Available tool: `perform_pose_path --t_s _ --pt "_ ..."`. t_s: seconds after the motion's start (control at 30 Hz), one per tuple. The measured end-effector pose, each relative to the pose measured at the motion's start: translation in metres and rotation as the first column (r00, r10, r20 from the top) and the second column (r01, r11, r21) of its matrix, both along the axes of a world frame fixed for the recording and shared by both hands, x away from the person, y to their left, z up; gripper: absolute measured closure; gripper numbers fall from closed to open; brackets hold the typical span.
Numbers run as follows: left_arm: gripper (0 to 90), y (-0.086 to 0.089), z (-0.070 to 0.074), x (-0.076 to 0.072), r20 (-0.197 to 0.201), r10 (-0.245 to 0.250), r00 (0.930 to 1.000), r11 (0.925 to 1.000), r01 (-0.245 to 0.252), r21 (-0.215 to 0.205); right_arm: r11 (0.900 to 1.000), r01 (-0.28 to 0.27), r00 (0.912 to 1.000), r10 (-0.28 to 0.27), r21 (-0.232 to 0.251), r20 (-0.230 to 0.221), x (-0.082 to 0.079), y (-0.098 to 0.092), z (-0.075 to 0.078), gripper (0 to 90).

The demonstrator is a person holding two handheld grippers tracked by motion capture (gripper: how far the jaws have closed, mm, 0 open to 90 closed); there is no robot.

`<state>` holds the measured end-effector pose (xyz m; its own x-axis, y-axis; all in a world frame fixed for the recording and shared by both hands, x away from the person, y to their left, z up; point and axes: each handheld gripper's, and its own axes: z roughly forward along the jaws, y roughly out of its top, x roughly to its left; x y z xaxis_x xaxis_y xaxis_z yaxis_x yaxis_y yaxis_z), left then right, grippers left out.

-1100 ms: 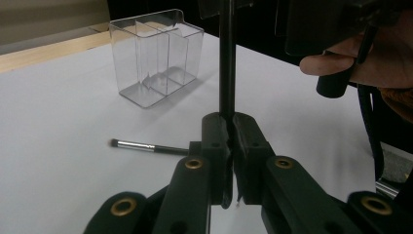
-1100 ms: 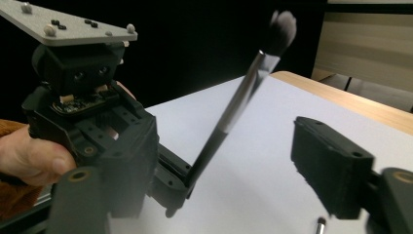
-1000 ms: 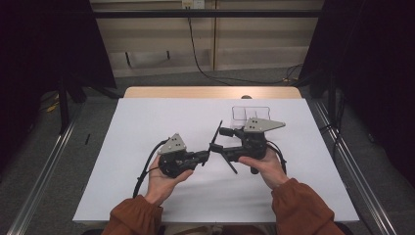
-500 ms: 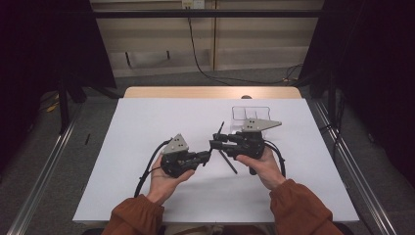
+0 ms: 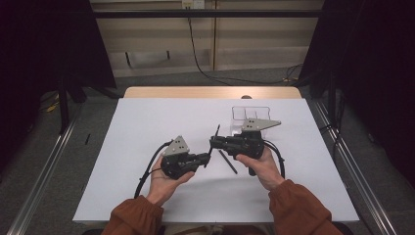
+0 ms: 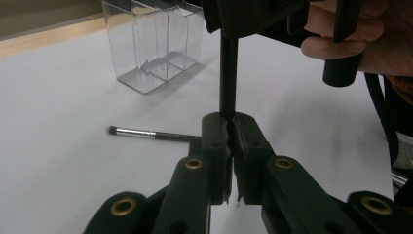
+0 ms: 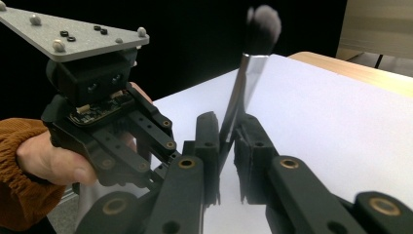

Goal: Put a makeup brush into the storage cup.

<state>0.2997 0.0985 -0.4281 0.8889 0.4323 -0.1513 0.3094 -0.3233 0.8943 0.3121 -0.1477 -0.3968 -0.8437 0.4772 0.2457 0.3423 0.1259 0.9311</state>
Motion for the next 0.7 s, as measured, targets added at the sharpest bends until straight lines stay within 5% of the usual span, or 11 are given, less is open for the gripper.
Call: perform_pose_path --t_s 0.7 --pt "77.9 0.0001 -0.004 0.0021 0.011 0.013 0.9998 0.9996 -0.013 -0.026 1.0 -0.02 0.9995 0.021 -0.019 0.025 -0.0037 0.0041 0.0027 84.3"
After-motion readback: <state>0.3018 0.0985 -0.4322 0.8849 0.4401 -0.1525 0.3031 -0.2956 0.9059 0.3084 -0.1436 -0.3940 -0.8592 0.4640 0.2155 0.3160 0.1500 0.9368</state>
